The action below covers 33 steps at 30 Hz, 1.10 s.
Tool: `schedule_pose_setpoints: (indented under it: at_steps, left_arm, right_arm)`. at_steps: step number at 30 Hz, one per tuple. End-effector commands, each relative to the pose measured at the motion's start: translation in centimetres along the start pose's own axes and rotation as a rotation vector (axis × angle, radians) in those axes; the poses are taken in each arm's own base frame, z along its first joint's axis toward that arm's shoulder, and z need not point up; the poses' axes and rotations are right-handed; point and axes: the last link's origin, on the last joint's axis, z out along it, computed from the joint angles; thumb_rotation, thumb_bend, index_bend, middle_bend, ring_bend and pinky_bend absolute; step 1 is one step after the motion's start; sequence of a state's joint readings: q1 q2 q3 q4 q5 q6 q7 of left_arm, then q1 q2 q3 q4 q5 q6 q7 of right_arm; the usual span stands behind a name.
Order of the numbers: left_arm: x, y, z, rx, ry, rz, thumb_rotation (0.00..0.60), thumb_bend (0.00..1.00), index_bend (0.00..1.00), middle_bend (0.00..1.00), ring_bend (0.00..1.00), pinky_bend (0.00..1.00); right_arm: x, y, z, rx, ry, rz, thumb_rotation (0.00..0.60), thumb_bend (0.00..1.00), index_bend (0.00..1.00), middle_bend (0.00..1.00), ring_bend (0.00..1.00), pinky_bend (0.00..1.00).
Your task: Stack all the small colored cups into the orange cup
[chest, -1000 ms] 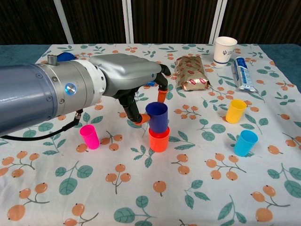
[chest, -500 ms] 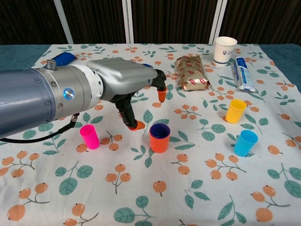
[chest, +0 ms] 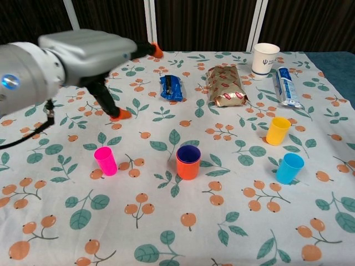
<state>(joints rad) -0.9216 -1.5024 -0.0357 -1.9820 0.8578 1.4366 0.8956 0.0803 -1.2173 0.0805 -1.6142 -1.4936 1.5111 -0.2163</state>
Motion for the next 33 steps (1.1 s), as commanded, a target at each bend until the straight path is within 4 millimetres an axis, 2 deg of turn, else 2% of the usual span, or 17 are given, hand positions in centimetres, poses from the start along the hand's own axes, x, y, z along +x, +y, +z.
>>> schedule_pose_setpoints:
  at_steps: [1,3,4,8,11,17,21,24,28,33]
  left_arm:
    - [-0.6,-6.8,-4.2,0.164,0.081,-0.06,0.6,0.19,0.05,0.0,0.0,0.0]
    - [-1.3,-10.2,-6.6,0.227,0.123,-0.087,0.6,0.18,0.03,0.0,0.0,0.0]
    - [-1.5,-11.1,-7.2,0.242,0.132,-0.093,0.6,0.18,0.02,0.0,0.0,0.0]
    - [-3.2,-16.5,-11.2,0.343,0.169,-0.118,0.6,0.18,0.01,0.0,0.0,0.0]
    - [-4.3,-18.8,-13.1,0.388,0.165,-0.129,0.6,0.18,0.01,0.0,0.0,0.0]
    - [-6.4,-21.1,-16.0,0.441,0.157,-0.184,0.6,0.18,0.01,0.0,0.0,0.0]
    - [-6.9,-21.7,-16.8,0.453,0.183,-0.217,0.6,0.18,0.01,0.0,0.0,0.0]
    - [-6.7,-21.9,-16.9,0.445,0.218,-0.227,0.6,0.18,0.01,0.0,0.0,0.0]
    - [-6.4,-22.0,-17.3,0.438,0.242,-0.217,0.6,0.18,0.01,0.0,0.0,0.0]
    - [-6.5,-22.2,-17.5,0.46,0.237,-0.218,0.6,0.18,0.01,0.0,0.0,0.0]
  right_arm:
    - [-0.1,-0.1,0.0,0.002,-0.001,-0.001,0.6,0.4,0.05,0.0,0.0,0.09]
    - [-0.2,-0.3,0.0,0.004,-0.005,-0.003,0.6,0.4,0.05,0.0,0.0,0.09]
    - [-0.2,-0.4,0.0,0.006,-0.006,-0.003,0.6,0.4,0.05,0.0,0.0,0.09]
    - [-0.6,-0.9,-0.1,0.02,-0.02,-0.008,0.6,0.4,0.05,0.0,0.0,0.09]
    - [-1.0,-1.2,-0.1,0.03,-0.035,-0.014,0.6,0.4,0.05,0.0,0.0,0.09]
    - [-1.5,-1.7,-0.1,0.043,-0.064,0.002,0.6,0.4,0.05,0.0,0.0,0.09]
    - [-1.3,-1.9,0.5,0.054,-0.09,0.045,0.6,0.37,0.05,0.0,0.0,0.09]
    - [-0.8,-2.4,2.2,0.075,-0.124,0.075,0.6,0.33,0.03,0.0,0.0,0.09]
    - [-0.1,-3.7,5.4,0.104,-0.214,0.114,0.6,0.31,0.02,0.0,0.0,0.09]
    - [0.0,-7.0,9.6,0.15,-0.317,0.179,0.6,0.31,0.03,0.0,0.0,0.09]
